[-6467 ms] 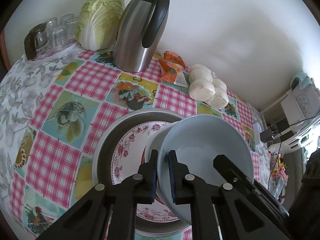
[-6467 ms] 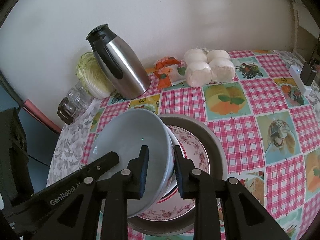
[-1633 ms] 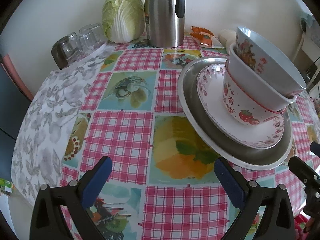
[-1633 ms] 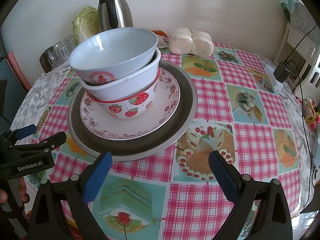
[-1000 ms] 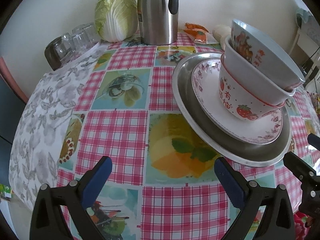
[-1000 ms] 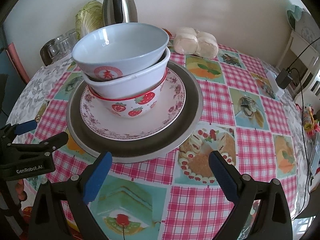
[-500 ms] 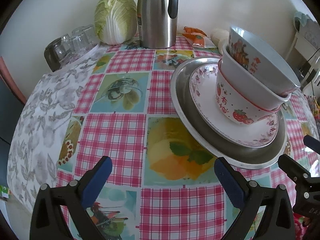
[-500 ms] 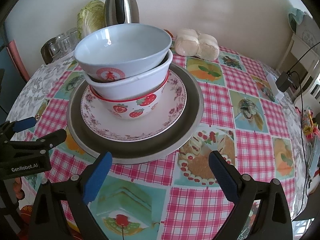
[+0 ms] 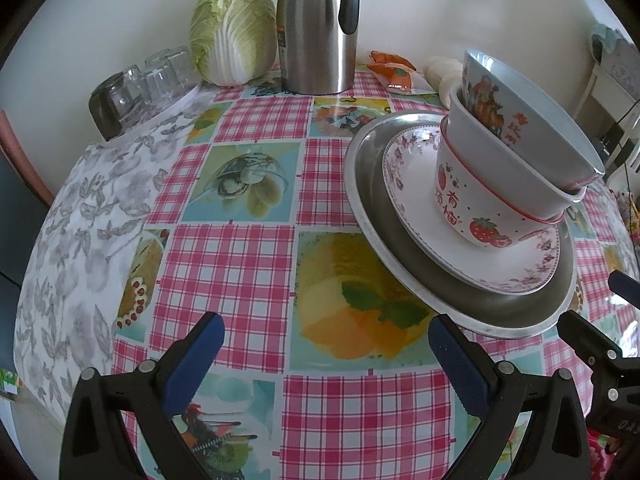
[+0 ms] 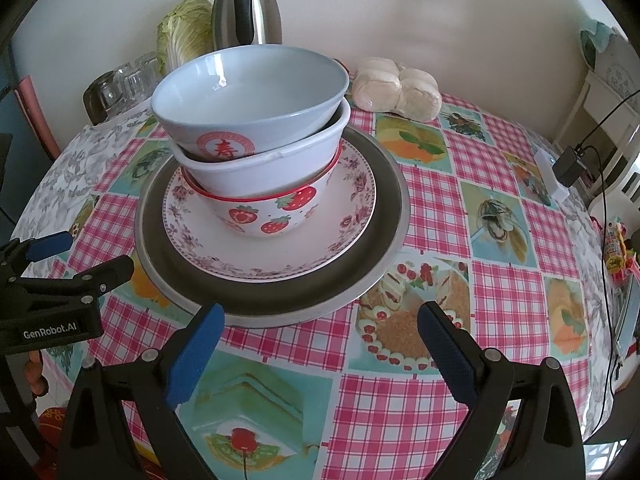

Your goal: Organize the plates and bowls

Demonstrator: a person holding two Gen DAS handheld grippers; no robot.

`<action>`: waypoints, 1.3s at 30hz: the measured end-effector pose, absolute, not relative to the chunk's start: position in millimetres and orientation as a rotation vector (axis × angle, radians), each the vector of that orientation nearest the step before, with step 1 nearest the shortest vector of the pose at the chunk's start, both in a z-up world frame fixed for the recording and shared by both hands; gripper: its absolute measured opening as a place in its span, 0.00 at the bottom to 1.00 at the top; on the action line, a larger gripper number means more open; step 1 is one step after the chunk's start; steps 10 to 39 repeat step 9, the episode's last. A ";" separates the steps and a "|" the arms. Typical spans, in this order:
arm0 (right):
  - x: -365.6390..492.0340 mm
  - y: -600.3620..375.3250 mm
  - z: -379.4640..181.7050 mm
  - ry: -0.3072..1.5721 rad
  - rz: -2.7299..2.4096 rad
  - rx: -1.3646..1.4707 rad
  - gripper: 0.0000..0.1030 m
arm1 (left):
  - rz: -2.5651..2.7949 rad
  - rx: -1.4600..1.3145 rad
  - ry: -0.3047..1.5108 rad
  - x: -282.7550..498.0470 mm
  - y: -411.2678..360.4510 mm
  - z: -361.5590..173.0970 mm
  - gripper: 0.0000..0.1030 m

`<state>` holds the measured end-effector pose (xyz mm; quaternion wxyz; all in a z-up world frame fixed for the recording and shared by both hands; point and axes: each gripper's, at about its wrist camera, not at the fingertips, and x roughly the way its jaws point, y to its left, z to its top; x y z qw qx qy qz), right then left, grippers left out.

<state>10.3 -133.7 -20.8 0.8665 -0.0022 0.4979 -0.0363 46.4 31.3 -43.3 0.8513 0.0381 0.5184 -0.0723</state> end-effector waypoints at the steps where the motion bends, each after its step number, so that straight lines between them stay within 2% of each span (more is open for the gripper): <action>1: 10.4 -133.6 -20.9 1.043 -0.076 -0.006 0.95 | -0.153 0.080 1.089 46.2 31.2 -42.9 1.00; 39: 10.6 -133.4 -21.1 1.046 -0.076 -0.009 0.95 | -0.152 0.089 1.073 42.5 29.6 -39.8 1.00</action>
